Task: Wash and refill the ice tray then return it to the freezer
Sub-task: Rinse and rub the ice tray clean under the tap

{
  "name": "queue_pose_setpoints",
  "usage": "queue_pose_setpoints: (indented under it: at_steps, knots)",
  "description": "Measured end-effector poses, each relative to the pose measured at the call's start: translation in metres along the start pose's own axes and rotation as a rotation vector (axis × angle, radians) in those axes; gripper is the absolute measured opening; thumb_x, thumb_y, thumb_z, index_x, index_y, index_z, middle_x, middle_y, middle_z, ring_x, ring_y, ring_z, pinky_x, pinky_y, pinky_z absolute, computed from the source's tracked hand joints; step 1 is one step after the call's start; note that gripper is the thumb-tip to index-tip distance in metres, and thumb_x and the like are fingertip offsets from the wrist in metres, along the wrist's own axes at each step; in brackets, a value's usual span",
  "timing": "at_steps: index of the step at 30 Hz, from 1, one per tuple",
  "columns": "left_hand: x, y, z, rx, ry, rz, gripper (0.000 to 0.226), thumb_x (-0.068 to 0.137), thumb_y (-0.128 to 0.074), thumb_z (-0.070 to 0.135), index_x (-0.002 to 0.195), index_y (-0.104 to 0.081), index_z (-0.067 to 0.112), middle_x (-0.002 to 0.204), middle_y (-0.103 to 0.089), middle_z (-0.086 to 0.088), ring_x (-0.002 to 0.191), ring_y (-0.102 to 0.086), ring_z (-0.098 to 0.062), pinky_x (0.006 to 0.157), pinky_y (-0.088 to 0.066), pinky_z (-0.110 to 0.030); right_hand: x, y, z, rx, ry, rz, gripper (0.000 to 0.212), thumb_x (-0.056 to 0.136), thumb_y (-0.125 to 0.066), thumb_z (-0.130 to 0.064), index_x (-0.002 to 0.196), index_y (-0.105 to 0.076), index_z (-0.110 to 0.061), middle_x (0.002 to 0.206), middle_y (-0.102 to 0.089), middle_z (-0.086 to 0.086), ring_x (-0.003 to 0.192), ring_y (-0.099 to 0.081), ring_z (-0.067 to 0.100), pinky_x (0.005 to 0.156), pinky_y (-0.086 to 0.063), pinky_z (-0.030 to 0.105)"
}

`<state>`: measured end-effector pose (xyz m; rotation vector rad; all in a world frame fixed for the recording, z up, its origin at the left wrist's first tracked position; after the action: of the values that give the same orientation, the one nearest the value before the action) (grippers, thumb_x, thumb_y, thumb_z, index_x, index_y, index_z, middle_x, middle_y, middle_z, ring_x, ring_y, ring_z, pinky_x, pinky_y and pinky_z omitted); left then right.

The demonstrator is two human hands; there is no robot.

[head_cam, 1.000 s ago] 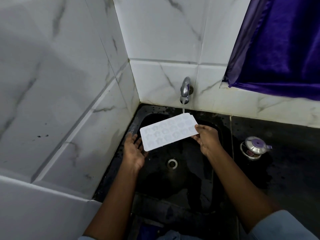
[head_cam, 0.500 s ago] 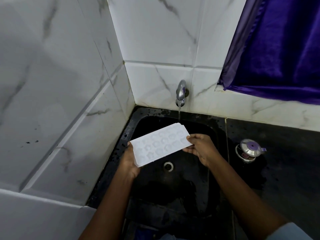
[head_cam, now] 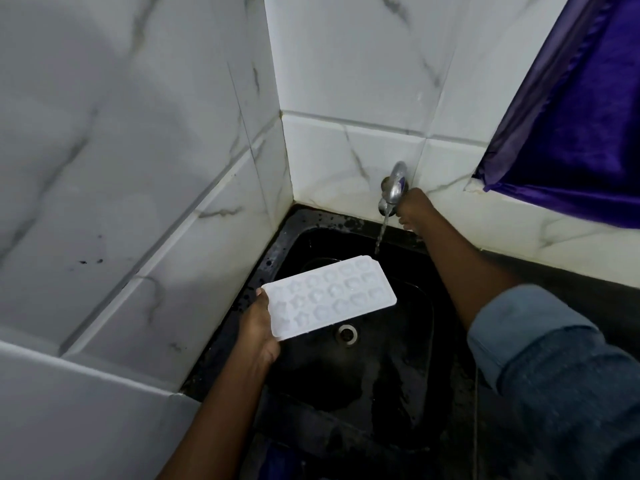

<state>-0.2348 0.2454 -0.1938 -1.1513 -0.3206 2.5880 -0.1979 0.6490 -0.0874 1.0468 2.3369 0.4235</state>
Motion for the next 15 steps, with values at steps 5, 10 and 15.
queue_pose_setpoints:
  at_steps: [5,10,15]
  knots:
    - [-0.005,0.004,-0.002,0.021,-0.003,0.021,0.063,0.110,-0.037,0.059,0.137,-0.066,0.010,0.130,-0.074,-0.017,0.113,-0.074,-0.039,0.084,-0.060,-0.048,0.069,-0.017,0.032,0.042,-0.043,-0.039,0.047,0.079,-0.062,-0.029,0.122,-0.069,-0.012,0.107,-0.074,0.014,0.062,-0.056,0.023,0.048,-0.044,0.026]
    - [-0.007,0.005,-0.002,0.017,-0.010,0.044,0.066,0.107,-0.041,0.062,0.139,-0.065,0.009,0.130,-0.074,-0.018,0.115,-0.074,-0.039,0.090,-0.060,-0.051,0.026,-0.034,0.036,0.476,-0.273,-0.167,0.014,0.103,-0.057,-0.019,0.094,-0.063,-0.010,0.078,-0.065,0.005,0.069,-0.059,0.018,0.055,-0.053,0.029]
    - [-0.011,-0.003,-0.003,0.037,-0.014,0.017,0.062,0.109,-0.042,0.059,0.132,-0.069,0.009,0.126,-0.075,-0.017,0.112,-0.075,-0.039,0.087,-0.059,-0.048,0.010,-0.031,0.035,0.455,-0.284,-0.218,0.022,0.103,-0.055,-0.026,0.091,-0.064,-0.010,0.086,-0.065,0.005,0.072,-0.060,0.015,0.064,-0.052,0.028]
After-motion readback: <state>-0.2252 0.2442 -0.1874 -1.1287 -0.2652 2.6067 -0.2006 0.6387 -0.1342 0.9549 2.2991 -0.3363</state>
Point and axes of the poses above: each hand's wrist, its own x-axis towards the middle knuckle, its own y-axis out of the back of the hand, z = x × y, the point moved 9 cm from there along x, towards the middle knuckle
